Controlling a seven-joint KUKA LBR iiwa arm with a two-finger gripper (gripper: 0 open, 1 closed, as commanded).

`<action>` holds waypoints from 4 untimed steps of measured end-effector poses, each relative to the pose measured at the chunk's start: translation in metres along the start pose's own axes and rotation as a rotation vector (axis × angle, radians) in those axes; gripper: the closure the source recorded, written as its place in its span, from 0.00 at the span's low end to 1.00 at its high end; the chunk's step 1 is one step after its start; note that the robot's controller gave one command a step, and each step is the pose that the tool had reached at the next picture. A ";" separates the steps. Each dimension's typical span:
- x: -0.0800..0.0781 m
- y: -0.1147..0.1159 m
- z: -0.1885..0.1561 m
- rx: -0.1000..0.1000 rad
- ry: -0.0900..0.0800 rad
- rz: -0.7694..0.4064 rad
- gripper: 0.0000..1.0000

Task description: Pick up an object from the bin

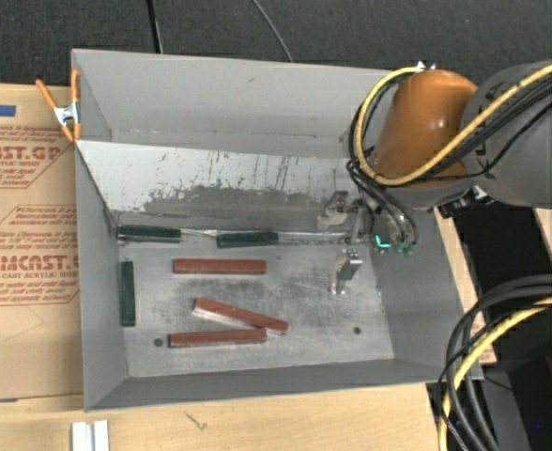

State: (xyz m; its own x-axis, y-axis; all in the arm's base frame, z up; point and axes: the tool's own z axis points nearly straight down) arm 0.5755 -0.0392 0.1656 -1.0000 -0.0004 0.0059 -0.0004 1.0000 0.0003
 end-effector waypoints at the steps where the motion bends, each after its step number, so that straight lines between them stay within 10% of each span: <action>1: -0.002 0.000 -0.005 0.001 -0.008 0.000 0.00; 3: 0.013 0.015 0.055 0.000 -0.010 -0.203 0.00; 4: 0.016 0.057 0.089 0.001 -0.025 -0.136 1.00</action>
Offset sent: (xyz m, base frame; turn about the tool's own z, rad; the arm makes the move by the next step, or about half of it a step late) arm 0.0051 0.0636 -0.0956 -0.0424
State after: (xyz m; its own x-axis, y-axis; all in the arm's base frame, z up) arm 0.5588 0.0178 0.0767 -0.9905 -0.1363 -0.0194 -0.1363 0.9907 -0.0018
